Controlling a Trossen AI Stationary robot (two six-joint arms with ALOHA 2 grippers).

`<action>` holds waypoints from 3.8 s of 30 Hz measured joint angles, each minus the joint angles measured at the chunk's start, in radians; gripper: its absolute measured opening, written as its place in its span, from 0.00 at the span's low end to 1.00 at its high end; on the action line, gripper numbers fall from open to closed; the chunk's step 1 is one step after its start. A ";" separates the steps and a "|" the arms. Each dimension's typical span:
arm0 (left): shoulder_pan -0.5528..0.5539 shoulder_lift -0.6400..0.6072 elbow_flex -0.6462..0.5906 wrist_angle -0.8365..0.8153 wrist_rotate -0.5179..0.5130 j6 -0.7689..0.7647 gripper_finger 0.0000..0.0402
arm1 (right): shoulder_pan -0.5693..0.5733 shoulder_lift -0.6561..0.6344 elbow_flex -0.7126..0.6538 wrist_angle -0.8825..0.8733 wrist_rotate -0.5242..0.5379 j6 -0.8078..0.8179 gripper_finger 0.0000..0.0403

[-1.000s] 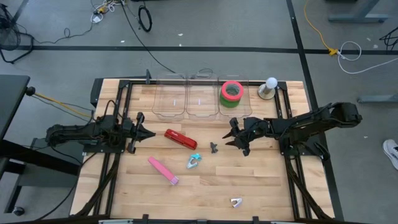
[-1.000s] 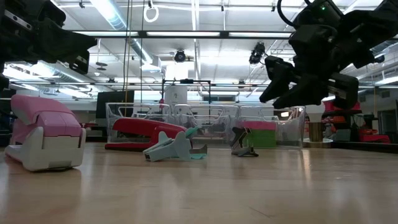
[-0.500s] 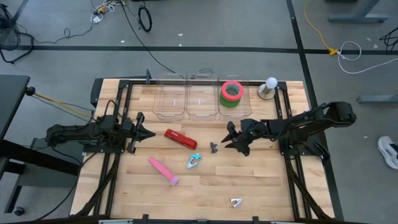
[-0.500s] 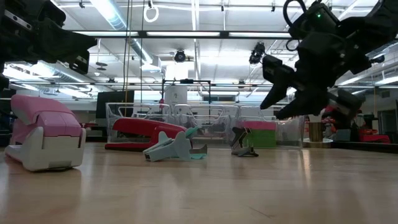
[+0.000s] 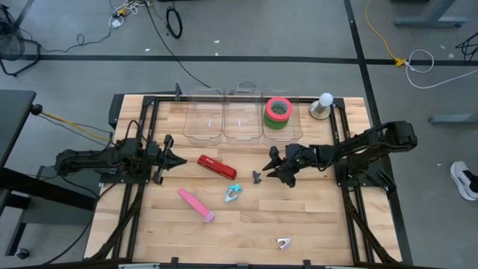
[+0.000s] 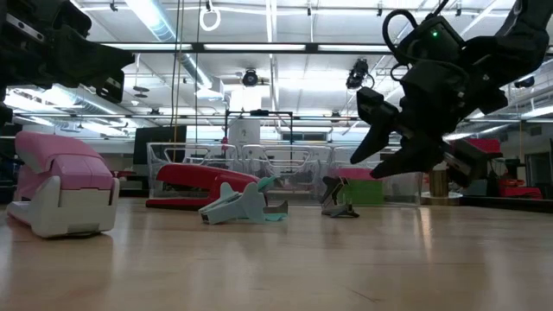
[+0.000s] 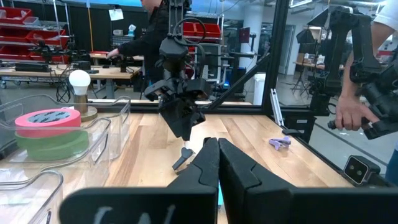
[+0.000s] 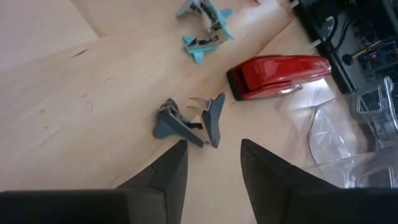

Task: Pick and place Stapler, Stapler remover, tape
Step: Put the black staple remover into the middle transparent bin

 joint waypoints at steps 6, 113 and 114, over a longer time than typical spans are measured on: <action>0.000 0.000 0.000 0.000 0.000 0.000 0.01 | 0.000 0.024 0.045 -0.007 0.000 0.003 0.37; 0.000 0.000 0.000 0.000 0.000 0.000 0.01 | 0.061 0.156 0.098 0.016 0.056 -0.016 0.19; 0.000 0.000 0.000 0.000 0.000 0.000 0.01 | 0.060 0.156 0.098 0.016 0.056 -0.016 0.19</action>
